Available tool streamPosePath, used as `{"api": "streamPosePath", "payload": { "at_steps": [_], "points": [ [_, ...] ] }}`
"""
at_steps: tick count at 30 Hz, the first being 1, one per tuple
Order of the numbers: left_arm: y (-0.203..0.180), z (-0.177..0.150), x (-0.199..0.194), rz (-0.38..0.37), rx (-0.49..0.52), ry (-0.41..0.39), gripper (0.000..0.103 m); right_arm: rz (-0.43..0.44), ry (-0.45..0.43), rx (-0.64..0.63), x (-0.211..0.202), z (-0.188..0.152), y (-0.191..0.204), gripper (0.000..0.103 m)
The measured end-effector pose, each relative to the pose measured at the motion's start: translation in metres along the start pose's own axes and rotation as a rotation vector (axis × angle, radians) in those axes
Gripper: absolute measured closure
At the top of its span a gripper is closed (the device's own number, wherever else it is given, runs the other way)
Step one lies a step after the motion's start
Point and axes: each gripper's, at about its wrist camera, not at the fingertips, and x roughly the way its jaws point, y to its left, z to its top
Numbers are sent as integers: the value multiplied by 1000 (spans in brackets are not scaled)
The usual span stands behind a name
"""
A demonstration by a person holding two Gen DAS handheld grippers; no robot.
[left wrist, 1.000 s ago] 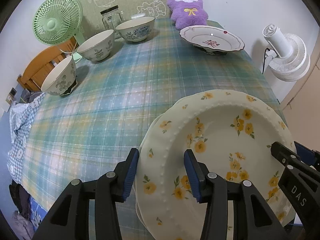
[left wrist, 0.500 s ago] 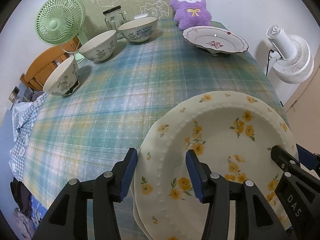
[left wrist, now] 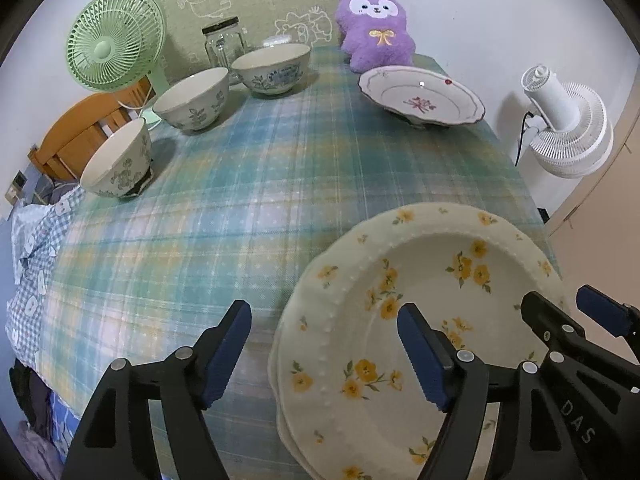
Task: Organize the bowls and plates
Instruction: 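Open both tools off the plate stack and move toward the red-print plate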
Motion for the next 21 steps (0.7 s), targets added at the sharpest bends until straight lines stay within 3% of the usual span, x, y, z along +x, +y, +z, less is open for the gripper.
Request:
{"api": "streamPosePath", "payload": {
  "at_steps": [21],
  "points": [
    [63, 37, -67, -119, 32, -138, 22, -36, -154, 84, -90, 23, 49, 41]
  ]
}}
